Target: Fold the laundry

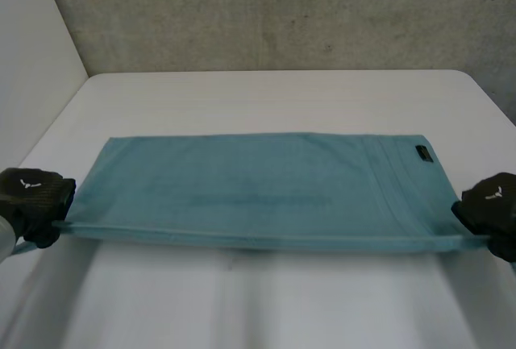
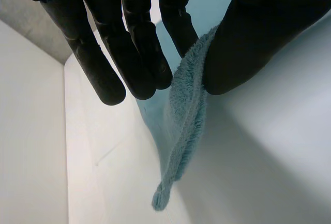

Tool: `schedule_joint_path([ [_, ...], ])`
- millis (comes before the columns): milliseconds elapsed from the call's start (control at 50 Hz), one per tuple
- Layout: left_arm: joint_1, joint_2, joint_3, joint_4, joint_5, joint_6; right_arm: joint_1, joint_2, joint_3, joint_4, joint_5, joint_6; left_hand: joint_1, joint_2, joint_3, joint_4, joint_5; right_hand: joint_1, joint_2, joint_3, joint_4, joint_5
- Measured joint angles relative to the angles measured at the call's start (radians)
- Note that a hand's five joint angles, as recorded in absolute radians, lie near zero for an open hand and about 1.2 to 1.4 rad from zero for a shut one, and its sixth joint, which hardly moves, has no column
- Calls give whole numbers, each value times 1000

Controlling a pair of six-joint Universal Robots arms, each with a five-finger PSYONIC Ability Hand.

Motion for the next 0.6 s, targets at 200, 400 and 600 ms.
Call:
schedule_joint_path([
  [200, -9, -29, 47, 74, 94, 5, 7, 33, -26, -172, -3, 2, 0, 0, 0, 0, 0, 0, 0, 0, 0, 0],
  [400, -86, -393, 283, 333, 36, -2, 203, 389, -259, -530, 93, 86, 0, 0, 0, 0, 0, 0, 0, 0, 0, 0],
  [600, -157, -711, 595, 478, -64, 1, 284, 689, -555, -712, 196, 91, 0, 0, 0, 0, 0, 0, 0, 0, 0, 0],
])
